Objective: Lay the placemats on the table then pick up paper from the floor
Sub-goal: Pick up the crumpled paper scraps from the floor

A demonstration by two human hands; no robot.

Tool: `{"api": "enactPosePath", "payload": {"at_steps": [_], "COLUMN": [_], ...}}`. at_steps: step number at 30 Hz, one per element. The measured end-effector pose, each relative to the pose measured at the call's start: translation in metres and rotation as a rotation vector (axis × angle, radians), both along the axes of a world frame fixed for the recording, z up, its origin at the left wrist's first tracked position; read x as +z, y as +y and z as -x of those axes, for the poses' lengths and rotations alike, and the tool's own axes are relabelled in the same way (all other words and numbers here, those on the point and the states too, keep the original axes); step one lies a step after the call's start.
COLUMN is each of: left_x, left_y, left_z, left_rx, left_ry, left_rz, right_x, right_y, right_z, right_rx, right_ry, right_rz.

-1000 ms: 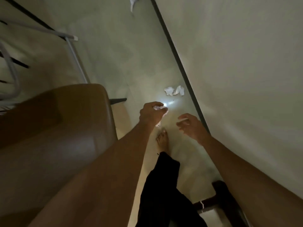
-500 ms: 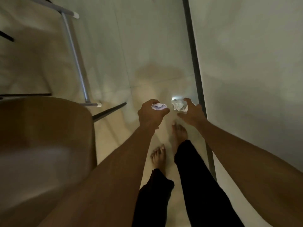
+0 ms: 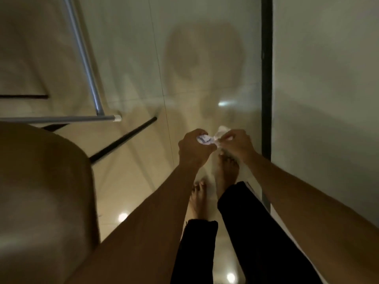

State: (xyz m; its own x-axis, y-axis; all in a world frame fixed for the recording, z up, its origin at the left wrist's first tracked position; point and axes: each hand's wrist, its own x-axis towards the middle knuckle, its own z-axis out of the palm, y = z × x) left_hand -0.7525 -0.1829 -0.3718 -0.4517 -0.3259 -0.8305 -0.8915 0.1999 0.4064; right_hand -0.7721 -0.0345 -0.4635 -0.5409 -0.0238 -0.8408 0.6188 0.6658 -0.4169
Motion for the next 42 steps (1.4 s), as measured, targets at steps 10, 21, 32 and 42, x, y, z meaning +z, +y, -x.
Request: {"api": "enactPosePath", "payload": {"at_steps": [10,21,32,42], "left_x": [0.166,0.221,0.186,0.038], "left_y": [-0.051,-0.140,-0.196,-0.187], "left_z": [0.150,0.389,0.578,0.679], "left_rx": [0.082,0.257,0.476,0.115], "left_ry": [0.078,0.169,0.096,0.198], "left_rz": [-0.166,-0.241,-0.047,0.114], "right_x": [0.207,0.293,0.226,0.043], "right_y": [-0.073,-0.183,-0.177,-0.150], "right_z": [0.128,0.365,0.575,0.699], "right_rx": [-0.616,-0.300,-0.206,0.407], "right_ry": [-0.274,0.181,0.008,0.024], "right_rz": [0.627,0.465,0.133,-0.112]}}
